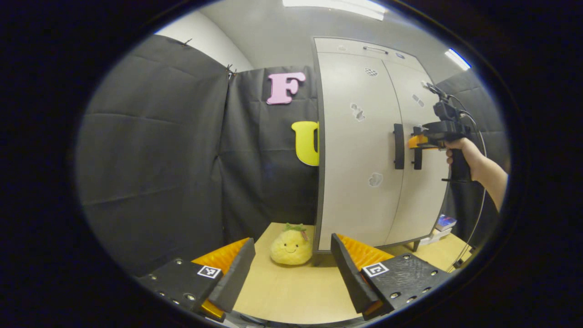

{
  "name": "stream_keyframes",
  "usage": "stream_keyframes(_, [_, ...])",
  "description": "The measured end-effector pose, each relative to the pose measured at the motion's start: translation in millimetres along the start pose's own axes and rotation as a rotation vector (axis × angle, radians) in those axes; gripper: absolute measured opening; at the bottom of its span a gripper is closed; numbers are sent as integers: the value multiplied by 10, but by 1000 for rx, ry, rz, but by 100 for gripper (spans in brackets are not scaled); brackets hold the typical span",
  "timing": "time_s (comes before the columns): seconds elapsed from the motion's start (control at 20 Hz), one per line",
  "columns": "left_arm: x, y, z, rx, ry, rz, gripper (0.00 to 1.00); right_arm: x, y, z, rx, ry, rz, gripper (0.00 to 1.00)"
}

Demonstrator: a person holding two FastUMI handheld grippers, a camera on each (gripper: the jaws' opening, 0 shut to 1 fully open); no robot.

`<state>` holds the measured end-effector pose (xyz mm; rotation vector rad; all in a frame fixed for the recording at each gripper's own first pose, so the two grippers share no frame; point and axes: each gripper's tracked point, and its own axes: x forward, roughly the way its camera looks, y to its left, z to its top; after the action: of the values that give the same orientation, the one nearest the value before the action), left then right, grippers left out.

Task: Open the right door of the double-door shoe cabinet with the right hand, and open the left door with the left hand.

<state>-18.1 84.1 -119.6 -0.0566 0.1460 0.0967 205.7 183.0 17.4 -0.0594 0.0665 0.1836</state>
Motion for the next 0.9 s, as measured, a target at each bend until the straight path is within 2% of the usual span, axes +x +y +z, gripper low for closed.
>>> stream_keyframes(0.15, [-17,-29,15,2,-1,2,96,6,21,1,11,-23,27,19])
stream_keyframes(0.25, [-49,-73,22,10,-3,-3,96,-14,14,-3,10,1,60,8])
stream_keyframes(0.35, [-74,-126,23,15,-2,-10,96,-43,14,-17,1,15,86,4])
stream_keyframes(0.65, [-198,-235,102,24,-21,-13,96,-247,-8,-33,10,0,125,4])
stream_keyframes(0.9, [-260,-345,91,19,-20,-27,96,-601,-109,-71,20,-1,186,4])
